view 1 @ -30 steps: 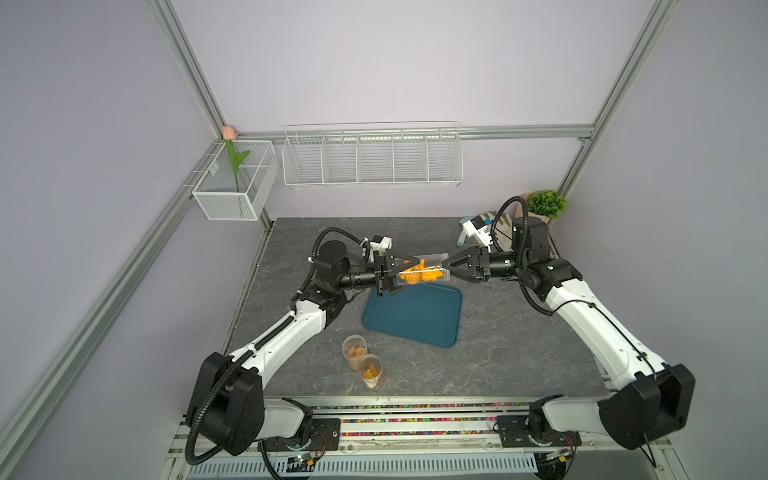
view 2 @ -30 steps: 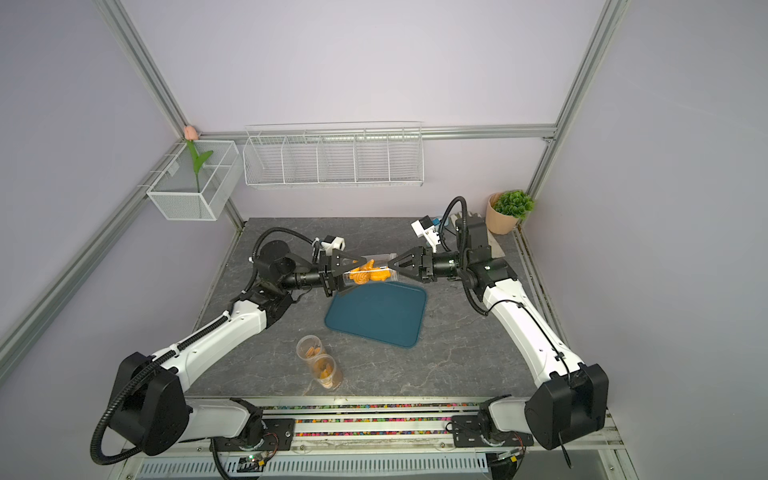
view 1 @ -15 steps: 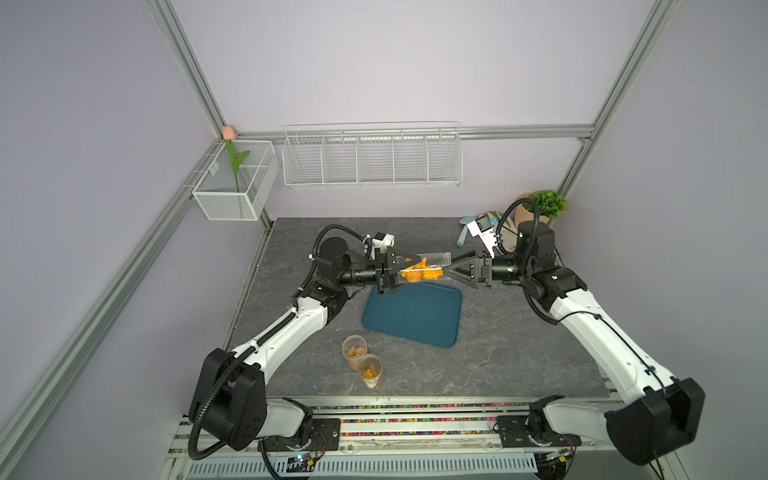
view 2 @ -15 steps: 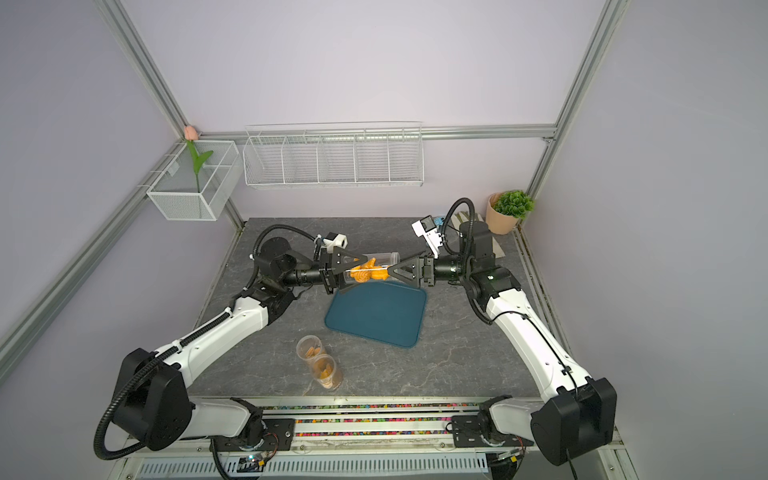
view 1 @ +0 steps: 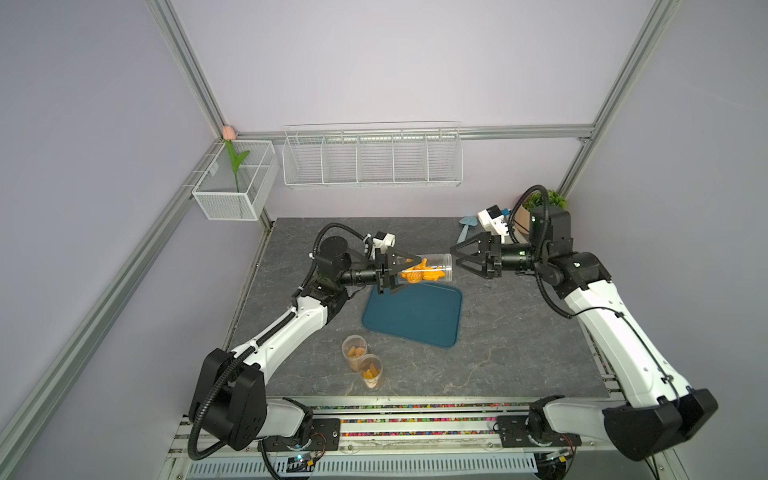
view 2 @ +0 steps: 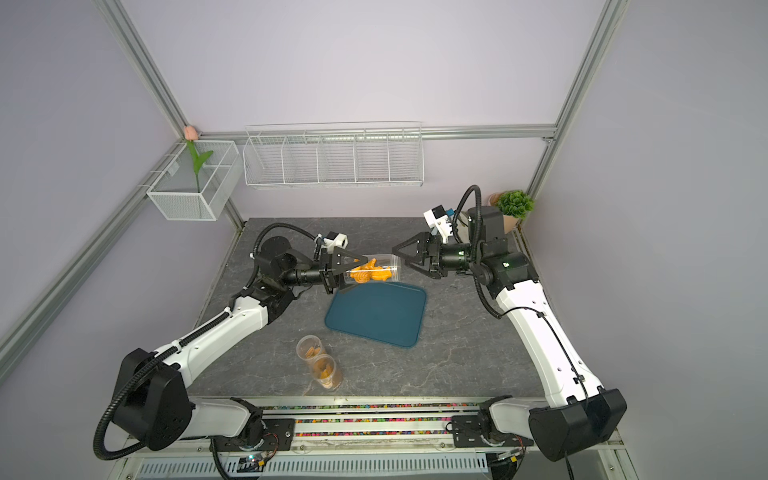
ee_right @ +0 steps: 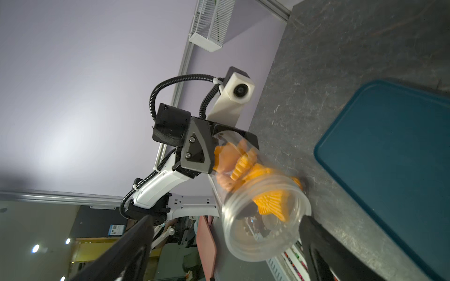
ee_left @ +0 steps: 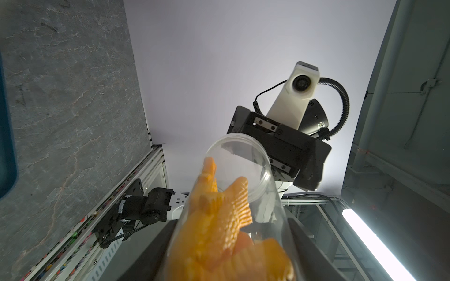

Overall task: Pour the cookies out of the jar
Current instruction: Unscrew the lid from the jar.

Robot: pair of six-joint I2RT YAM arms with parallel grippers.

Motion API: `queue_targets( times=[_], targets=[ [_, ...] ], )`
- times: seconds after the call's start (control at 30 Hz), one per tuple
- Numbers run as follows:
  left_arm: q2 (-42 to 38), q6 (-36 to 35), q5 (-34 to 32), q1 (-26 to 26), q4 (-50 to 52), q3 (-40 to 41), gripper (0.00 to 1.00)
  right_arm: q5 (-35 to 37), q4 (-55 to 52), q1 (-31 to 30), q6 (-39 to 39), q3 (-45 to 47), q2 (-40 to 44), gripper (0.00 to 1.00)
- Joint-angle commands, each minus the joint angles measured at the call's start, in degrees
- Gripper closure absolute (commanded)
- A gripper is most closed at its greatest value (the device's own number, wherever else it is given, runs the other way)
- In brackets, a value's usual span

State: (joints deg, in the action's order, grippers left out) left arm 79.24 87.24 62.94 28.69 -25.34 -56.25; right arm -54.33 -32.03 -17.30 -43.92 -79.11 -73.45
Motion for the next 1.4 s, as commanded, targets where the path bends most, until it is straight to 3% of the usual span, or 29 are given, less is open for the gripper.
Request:
queue_targets(
  times=[0.0,0.2,0.37,0.83,1.03,1.17,1.37],
  targets=[
    [-0.39,-0.32,1.05,0.32,-2.14,-2.90,0.37,-3.25,3.75,-0.18,-9.18,5.78,1.23,0.05],
    [-0.79,-0.14,1.57,0.32,-1.73,-3.25,0.37,-4.65,9.34,-2.88,-11.35,7.63,0.50,0.06],
    [-0.94,-0.14,1.50,0.32,-1.76,-2.77,0.37,-4.74,12.72,-3.76,-12.23,8.62,0.24,0.00],
    [-0.31,1.92,1.27,0.32,-4.41,-2.99,0.36,-8.78,14.98,-1.92,-11.12,9.02,1.91,0.16],
    [-0.28,1.88,1.49,0.34,-4.36,-2.90,0.36,-9.05,15.31,-1.68,-10.66,9.23,2.00,0.17],
    [-0.07,1.96,1.84,0.32,-4.17,-3.24,0.36,-9.32,15.86,-1.68,-10.25,9.26,1.40,0.26],
    [-0.07,1.93,2.19,0.32,-4.01,-3.30,0.36,-9.39,9.73,-1.38,-3.22,7.27,0.75,0.26]
  ],
)
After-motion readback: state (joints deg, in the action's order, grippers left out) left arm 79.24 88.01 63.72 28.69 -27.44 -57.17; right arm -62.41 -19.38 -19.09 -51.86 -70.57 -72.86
